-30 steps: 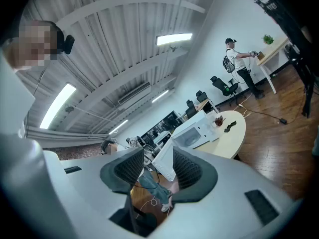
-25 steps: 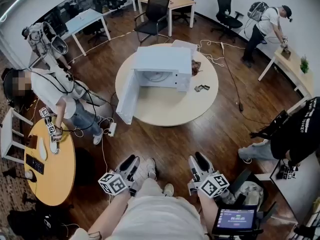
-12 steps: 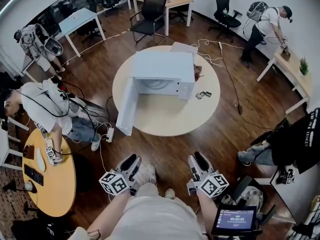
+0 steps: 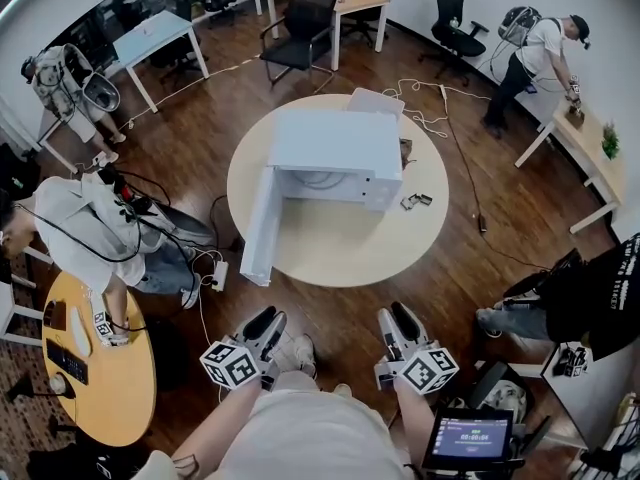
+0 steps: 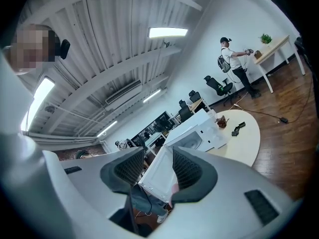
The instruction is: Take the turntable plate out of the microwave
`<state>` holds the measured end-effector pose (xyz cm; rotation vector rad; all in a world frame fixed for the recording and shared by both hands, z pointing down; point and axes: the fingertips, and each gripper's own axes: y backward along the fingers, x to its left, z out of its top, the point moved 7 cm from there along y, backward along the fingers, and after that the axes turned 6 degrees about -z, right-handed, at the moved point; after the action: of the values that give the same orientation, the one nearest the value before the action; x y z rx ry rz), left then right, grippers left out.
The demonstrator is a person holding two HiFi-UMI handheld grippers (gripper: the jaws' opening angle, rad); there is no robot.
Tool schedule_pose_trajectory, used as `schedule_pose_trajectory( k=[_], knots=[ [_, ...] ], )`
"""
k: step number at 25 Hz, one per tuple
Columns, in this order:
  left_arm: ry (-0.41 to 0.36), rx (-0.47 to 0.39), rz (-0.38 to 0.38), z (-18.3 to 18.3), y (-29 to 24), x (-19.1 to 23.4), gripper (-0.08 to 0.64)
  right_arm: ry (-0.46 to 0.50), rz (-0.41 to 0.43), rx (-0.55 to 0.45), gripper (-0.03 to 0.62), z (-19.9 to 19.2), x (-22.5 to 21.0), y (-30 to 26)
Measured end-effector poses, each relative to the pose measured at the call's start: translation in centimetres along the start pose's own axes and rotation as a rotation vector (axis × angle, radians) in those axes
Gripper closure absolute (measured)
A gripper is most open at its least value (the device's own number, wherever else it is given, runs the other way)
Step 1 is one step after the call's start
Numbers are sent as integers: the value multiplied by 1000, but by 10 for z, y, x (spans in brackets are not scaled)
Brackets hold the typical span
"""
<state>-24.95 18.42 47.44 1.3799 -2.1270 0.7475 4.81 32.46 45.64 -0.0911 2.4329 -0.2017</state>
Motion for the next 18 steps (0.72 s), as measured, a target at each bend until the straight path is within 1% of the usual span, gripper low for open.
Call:
schedule_pose_trajectory(
  k=[6,10,15,18],
  knots=[
    [-19,12,-34,22,-13,18,428,-26,-28,-16,408,1,8,-27],
    [-35,9,-51,38,-25,34,428,-47,-25,-31,408,4,14,-46],
    [-51,12,-78,60,-37,54,428,-26,-34,-38,408,2,21,-73],
    [-77,12,-79,70,-42,64,428,-31,-42,-46,408,0,23,-86]
  ],
)
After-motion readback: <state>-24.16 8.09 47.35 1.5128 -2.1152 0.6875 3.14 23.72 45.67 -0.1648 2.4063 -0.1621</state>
